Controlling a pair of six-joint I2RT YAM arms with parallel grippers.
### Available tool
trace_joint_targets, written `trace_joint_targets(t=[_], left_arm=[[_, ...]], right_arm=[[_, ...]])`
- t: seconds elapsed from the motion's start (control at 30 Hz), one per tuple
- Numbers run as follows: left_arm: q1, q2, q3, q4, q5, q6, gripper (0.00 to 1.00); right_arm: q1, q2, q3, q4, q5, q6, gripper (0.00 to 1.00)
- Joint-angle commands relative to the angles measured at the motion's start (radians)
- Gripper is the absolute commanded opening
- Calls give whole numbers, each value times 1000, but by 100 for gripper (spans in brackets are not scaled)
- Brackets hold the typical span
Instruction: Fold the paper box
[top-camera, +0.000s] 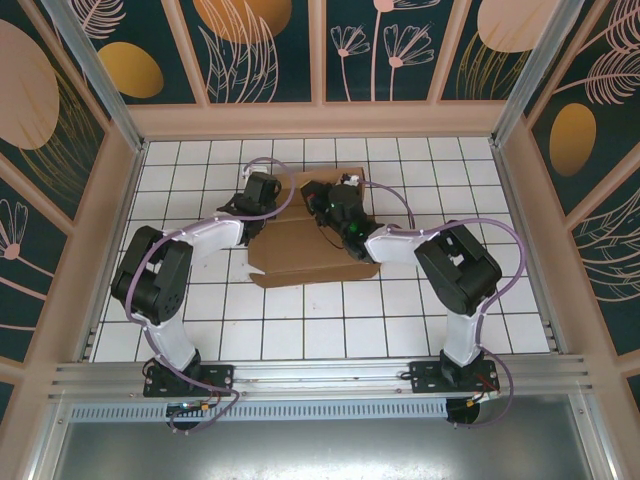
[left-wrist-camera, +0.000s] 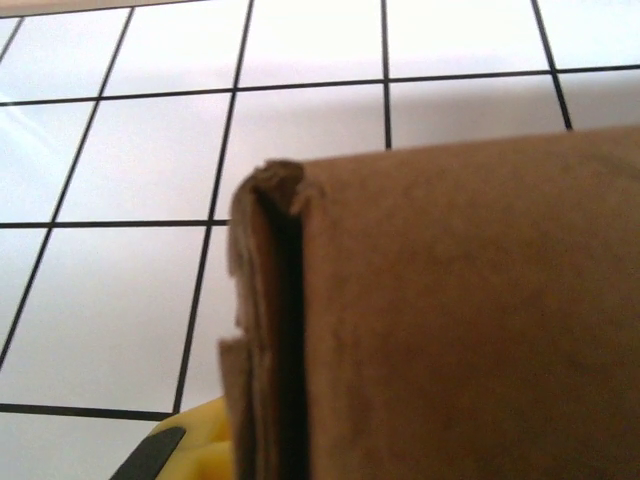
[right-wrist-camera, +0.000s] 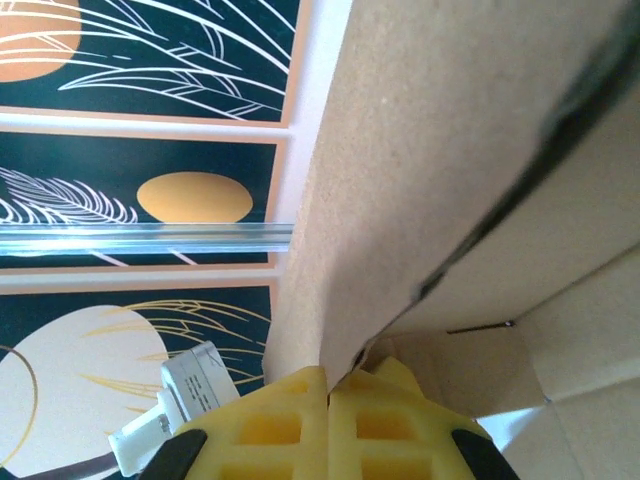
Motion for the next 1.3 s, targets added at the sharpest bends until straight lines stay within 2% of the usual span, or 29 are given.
trace_joint_targets(t=[0.0, 0.07, 0.13, 0.23, 0.3, 0.4, 0.5, 0.6, 0.73, 0.8, 0.93, 0.97, 1.03, 1.1, 1.17, 1.2, 1.27], left_arm=[[29, 30, 39, -43, -192, -21, 0], [23, 34, 49, -44, -188, -31, 0], [23, 25, 46, -39, -174, -57, 4], [23, -13, -5, 25, -98, -90, 21], [25, -30, -38, 63, -7, -97, 32], [25, -49, -77, 95, 78, -103, 40], [26, -60, -101, 125, 86, -99, 46], [31, -72, -101, 135, 102, -105, 51], [35, -204, -175, 157, 112, -139, 61], [40, -297, -228, 179, 125, -157, 63], [46, -457, -322, 216, 266, -166, 63], [46, -491, -332, 205, 279, -171, 63], [57, -544, -340, 168, 253, -201, 65], [105, -567, -329, 111, 213, -284, 71], [175, -559, -323, 106, 276, -355, 72], [202, -544, -320, 120, 314, -376, 73], [219, -498, -294, 136, 368, -391, 75]], right_arm=[[6, -33, 6, -112, 71, 9, 0], [7, -32, 8, -107, 70, 3, 0], [5, -29, 5, -99, 67, 4, 1], [-12, -18, -22, -41, 40, 0, 2], [-33, 0, -48, 33, -6, 19, 3], [-67, 37, -79, 192, -106, 33, 6], [-84, 40, -86, 255, -173, -6, 12], [-89, -16, -100, 208, -166, -105, 21], [-107, -115, -136, 132, -129, -215, 32], [-132, -167, -150, 85, -133, -280, 35], [-181, -253, -174, 43, -189, -422, 41], [-222, -270, -159, 6, -207, -479, 48], [-262, -279, -94, -131, -231, -588, 53], [-293, -270, -20, -265, -205, -735, 62], [-319, -243, 47, -354, -174, -831, 71], [-334, -218, 78, -377, -193, -865, 76], [-364, -159, 157, -449, -249, -892, 79]])
